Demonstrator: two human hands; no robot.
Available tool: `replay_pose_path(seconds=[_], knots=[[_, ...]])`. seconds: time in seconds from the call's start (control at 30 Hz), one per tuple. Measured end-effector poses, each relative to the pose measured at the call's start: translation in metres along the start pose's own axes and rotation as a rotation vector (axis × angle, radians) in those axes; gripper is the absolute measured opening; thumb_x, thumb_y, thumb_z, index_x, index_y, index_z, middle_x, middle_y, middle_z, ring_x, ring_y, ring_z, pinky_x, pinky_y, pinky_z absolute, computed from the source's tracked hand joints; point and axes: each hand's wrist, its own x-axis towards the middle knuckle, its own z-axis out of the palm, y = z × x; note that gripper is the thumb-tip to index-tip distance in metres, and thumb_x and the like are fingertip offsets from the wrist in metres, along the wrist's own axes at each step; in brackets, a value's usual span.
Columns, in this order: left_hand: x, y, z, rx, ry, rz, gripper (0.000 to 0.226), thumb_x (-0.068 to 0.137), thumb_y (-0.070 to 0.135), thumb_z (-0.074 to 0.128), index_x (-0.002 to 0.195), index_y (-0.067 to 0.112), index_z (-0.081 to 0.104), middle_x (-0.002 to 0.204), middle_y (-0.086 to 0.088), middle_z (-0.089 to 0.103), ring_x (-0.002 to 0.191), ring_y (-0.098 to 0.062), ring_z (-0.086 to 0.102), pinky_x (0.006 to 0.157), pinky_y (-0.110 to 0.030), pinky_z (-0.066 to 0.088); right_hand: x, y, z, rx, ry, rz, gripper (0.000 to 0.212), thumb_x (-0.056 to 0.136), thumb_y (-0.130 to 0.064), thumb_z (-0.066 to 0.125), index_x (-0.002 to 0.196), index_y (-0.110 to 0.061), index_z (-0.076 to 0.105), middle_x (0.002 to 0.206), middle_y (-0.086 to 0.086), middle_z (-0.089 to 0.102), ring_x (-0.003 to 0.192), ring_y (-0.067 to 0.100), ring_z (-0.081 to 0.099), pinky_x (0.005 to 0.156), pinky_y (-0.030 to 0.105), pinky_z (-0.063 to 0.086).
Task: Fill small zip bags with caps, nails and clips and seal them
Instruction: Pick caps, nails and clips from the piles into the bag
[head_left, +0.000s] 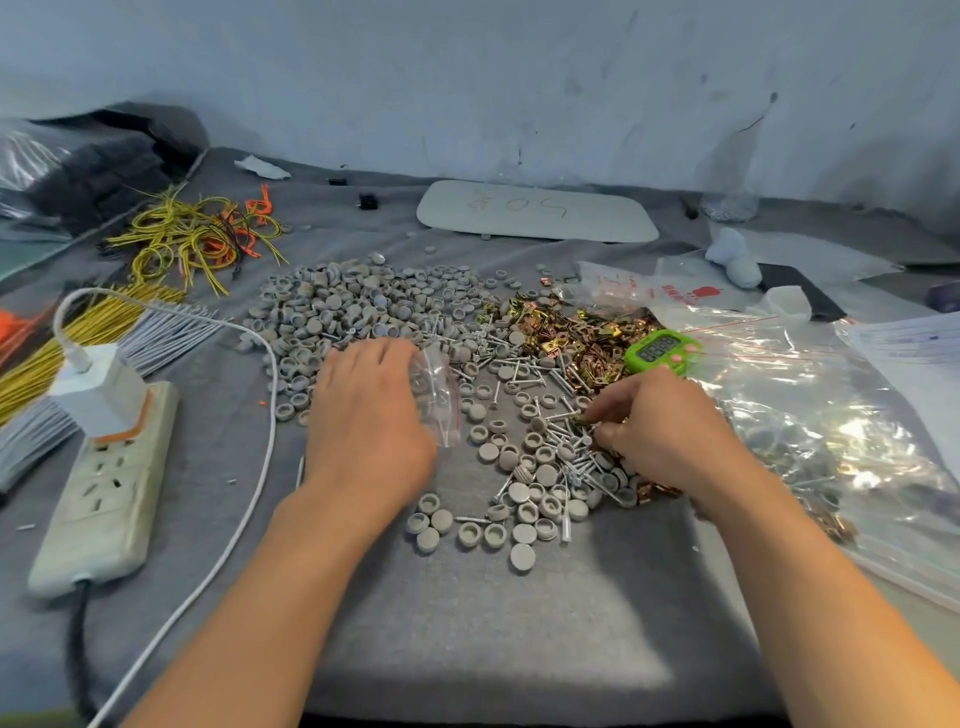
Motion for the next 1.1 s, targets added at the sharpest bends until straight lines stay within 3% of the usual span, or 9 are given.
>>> replay_pose_path(seconds=[0.27, 0.43, 0.57, 0.67, 0.73, 0.83, 0.97, 1.1], knots=[[0.001, -0.004, 0.002, -0.056, 0.050, -0.001, 0.047, 0.078, 0.036, 0.083, 0.114, 0.020, 0.057, 0.109, 0.002, 0.057, 0.104, -0.024, 0.051, 0.094, -0.037, 0.038, 0.000, 0.001, -0.006, -0.139, -0.011, 0.002, 0.029, 0.086, -0.011, 0.074, 0.066, -0.031, 0.067, 0.075, -0.006, 0.071, 0.070, 0.012, 0.063, 0.050, 0.020, 0.037], [0.000, -0.003, 0.001, -0.055, 0.038, -0.010, 0.041, 0.079, 0.036, 0.082, 0.106, 0.022, 0.055, 0.099, 0.009, 0.045, 0.091, -0.016, 0.039, 0.082, -0.034, 0.033, -0.002, 0.000, -0.007, -0.179, -0.018, 0.033, 0.028, 0.086, -0.007, 0.069, 0.074, -0.032, 0.071, 0.087, -0.001, 0.074, 0.081, 0.021, 0.065, 0.069, 0.025, 0.048], [-0.002, 0.001, -0.001, -0.078, 0.028, -0.013, 0.037, 0.082, 0.037, 0.079, 0.105, 0.023, 0.054, 0.099, 0.008, 0.048, 0.091, -0.016, 0.037, 0.080, -0.032, 0.029, -0.002, -0.001, -0.005, -0.233, 0.033, 0.047, 0.029, 0.086, -0.003, 0.063, 0.083, -0.028, 0.079, 0.091, 0.006, 0.076, 0.084, 0.029, 0.066, 0.078, 0.033, 0.057], [-0.003, 0.002, -0.003, -0.075, 0.024, -0.015, 0.037, 0.083, 0.037, 0.080, 0.104, 0.024, 0.052, 0.098, 0.009, 0.046, 0.090, -0.015, 0.038, 0.080, -0.031, 0.028, -0.001, 0.003, -0.003, -0.073, 0.115, 0.050, 0.037, 0.088, 0.002, 0.062, 0.087, -0.031, 0.079, 0.098, 0.003, 0.076, 0.085, 0.023, 0.067, 0.079, 0.030, 0.055], [-0.004, 0.003, -0.003, -0.071, 0.021, -0.008, 0.036, 0.082, 0.036, 0.080, 0.101, 0.025, 0.051, 0.095, 0.010, 0.044, 0.089, -0.015, 0.038, 0.080, -0.030, 0.027, 0.000, 0.007, -0.003, 0.091, 0.195, 0.038, 0.036, 0.091, 0.000, 0.064, 0.091, -0.031, 0.081, 0.095, -0.004, 0.076, 0.079, 0.011, 0.069, 0.075, 0.026, 0.057], [-0.004, 0.004, -0.004, -0.068, 0.016, -0.012, 0.037, 0.081, 0.031, 0.081, 0.099, 0.026, 0.050, 0.094, 0.012, 0.043, 0.089, -0.014, 0.038, 0.079, -0.029, 0.026, -0.004, 0.009, -0.004, 0.345, 0.245, 0.031, 0.027, 0.090, -0.008, 0.074, 0.084, -0.033, 0.082, 0.073, -0.012, 0.075, 0.055, 0.004, 0.065, 0.049, 0.017, 0.051], [-0.003, 0.005, -0.003, -0.072, 0.012, -0.016, 0.034, 0.081, 0.032, 0.080, 0.099, 0.024, 0.051, 0.095, 0.010, 0.046, 0.089, -0.015, 0.040, 0.079, -0.031, 0.029, -0.008, 0.007, 0.001, 0.681, 0.107, 0.021, 0.019, 0.087, -0.007, 0.077, 0.087, -0.025, 0.083, 0.078, -0.002, 0.079, 0.076, 0.017, 0.077, 0.074, 0.032, 0.062], [-0.004, 0.006, 0.000, -0.074, 0.012, -0.010, 0.035, 0.081, 0.034, 0.080, 0.096, 0.025, 0.050, 0.095, 0.009, 0.046, 0.088, -0.016, 0.041, 0.078, -0.031, 0.029, -0.010, 0.002, 0.004, 0.945, -0.059, -0.030, 0.024, 0.083, 0.011, 0.075, 0.088, -0.012, 0.081, 0.086, 0.011, 0.079, 0.080, 0.019, 0.076, 0.074, 0.021, 0.058]])
